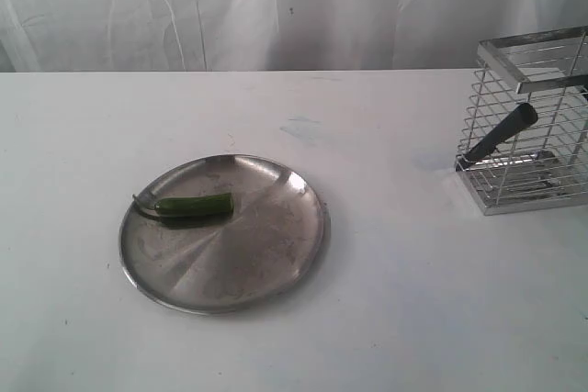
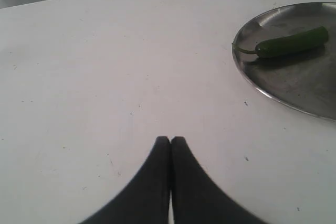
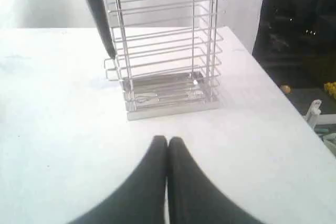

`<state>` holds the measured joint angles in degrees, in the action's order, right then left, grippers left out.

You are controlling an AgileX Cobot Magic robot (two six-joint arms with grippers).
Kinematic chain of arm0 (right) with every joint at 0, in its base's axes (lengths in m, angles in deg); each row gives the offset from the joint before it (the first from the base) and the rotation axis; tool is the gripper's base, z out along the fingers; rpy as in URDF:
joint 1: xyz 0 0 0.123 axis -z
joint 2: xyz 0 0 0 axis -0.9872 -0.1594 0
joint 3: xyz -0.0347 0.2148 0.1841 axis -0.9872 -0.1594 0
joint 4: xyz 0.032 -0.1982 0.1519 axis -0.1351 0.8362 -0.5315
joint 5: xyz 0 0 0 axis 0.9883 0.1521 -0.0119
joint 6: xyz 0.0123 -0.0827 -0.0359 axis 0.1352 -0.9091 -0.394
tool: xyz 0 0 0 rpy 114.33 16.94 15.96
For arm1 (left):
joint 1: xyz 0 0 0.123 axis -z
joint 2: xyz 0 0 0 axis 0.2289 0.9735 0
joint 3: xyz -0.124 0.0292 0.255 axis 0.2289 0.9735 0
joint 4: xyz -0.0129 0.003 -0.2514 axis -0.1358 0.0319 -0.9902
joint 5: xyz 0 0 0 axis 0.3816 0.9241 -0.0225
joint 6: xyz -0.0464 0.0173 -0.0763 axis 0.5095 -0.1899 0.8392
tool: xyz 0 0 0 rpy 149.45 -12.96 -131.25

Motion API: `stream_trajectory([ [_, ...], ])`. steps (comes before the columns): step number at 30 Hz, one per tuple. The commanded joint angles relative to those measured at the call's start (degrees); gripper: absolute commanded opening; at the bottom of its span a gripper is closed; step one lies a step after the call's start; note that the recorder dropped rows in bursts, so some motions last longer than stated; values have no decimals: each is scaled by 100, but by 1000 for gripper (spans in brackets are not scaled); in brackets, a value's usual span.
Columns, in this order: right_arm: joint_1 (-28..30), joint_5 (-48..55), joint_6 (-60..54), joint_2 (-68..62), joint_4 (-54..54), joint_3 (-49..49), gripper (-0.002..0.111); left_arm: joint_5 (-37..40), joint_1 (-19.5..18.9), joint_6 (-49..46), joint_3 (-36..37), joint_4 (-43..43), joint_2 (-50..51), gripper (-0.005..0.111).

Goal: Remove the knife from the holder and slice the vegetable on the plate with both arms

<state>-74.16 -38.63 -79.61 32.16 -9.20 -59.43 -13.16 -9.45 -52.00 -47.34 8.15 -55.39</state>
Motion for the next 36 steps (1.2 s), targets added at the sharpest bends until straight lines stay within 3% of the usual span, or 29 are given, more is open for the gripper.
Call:
stream_trajectory([
  [1,-34,-210,-153,30,50,-13,0,-18,30,46,0,-33,-28,0],
  [4,-34,-221,75,30,-184,-13,0,-18,30,46,0,-33,-28,0],
  [9,-34,-525,1090,30,-1886,-13,0,-18,30,46,0,-33,-28,0],
  [13,-34,-466,1296,30,-2049,-13,0,-18,30,46,0,-33,-28,0],
  [17,-34,-774,2860,30,-2846,-13,0,-18,30,46,0,-33,-28,0],
  [20,-34,-2011,3987,30,-3548,10,0,-18,30,46,0,-33,-28,0],
  [24,-34,-4021,5491,30,-3341,731,0,-18,30,46,0,-33,-28,0],
  [27,-34,-5740,6041,30,-2000,1630,0,-18,30,46,0,-33,-28,0],
  [29,-34,-6320,5831,-103,-332,2337,0,-18,30,46,0,-33,-28,0],
  [31,-34,-6177,5563,-381,1461,2924,0,-18,30,46,0,-33,-28,0],
  [33,-34,-5414,5447,-754,3876,3558,0,-18,30,46,0,-33,-28,0],
  [36,-34,-4468,5915,-1419,7245,3979,0,-18,30,46,0,-33,-28,0],
])
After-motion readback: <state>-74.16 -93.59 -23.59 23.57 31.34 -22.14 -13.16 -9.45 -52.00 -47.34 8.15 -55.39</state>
